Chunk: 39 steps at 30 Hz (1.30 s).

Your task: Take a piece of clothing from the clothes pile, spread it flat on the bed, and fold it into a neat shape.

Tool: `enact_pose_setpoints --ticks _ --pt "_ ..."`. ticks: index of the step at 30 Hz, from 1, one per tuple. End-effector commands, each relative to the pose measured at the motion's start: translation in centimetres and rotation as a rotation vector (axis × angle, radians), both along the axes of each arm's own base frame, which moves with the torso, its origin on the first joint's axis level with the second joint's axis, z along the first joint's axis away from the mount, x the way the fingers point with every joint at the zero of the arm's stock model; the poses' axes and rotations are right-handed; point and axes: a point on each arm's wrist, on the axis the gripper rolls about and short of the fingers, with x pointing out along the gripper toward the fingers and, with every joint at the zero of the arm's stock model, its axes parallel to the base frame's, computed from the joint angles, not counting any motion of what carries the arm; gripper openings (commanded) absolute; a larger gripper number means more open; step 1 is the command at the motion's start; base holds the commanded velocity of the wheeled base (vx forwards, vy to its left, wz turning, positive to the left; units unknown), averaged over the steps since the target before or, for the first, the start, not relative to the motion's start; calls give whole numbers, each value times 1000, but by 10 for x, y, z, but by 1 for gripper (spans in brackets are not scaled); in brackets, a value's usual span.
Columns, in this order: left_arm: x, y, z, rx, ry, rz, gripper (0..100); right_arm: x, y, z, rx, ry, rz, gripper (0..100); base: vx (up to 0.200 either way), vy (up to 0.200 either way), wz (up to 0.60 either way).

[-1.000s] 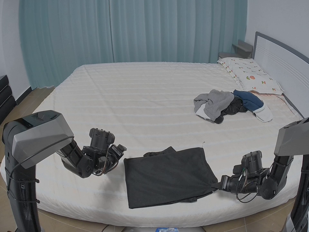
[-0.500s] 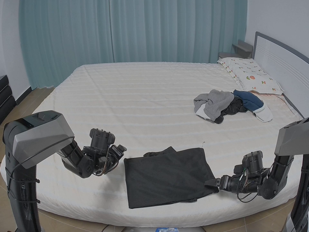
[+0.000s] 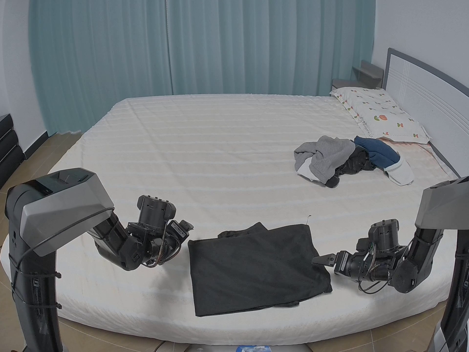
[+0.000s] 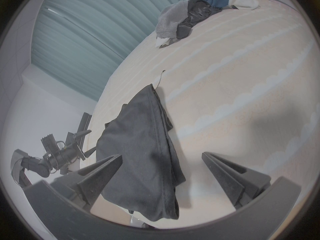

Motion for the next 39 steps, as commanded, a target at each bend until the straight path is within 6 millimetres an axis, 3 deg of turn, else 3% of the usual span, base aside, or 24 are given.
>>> enact_pose_setpoints --ticks 1,18,28,39 --pt "-2 -5 -1 -1 4 -15 100 17 -4 1 85 10 -86 100 0 0 0" --pt "0 -16 -9 30 -1 -61 100 50 -4 0 142 -31 -140 100 0 0 0" --pt "4 -27 -13 46 -15 -92 100 99 25 -1 127 -45 -103 100 0 0 0" --pt "12 -33 -14 55 -38 -83 100 118 40 -10 112 -73 -108 100 0 0 0"
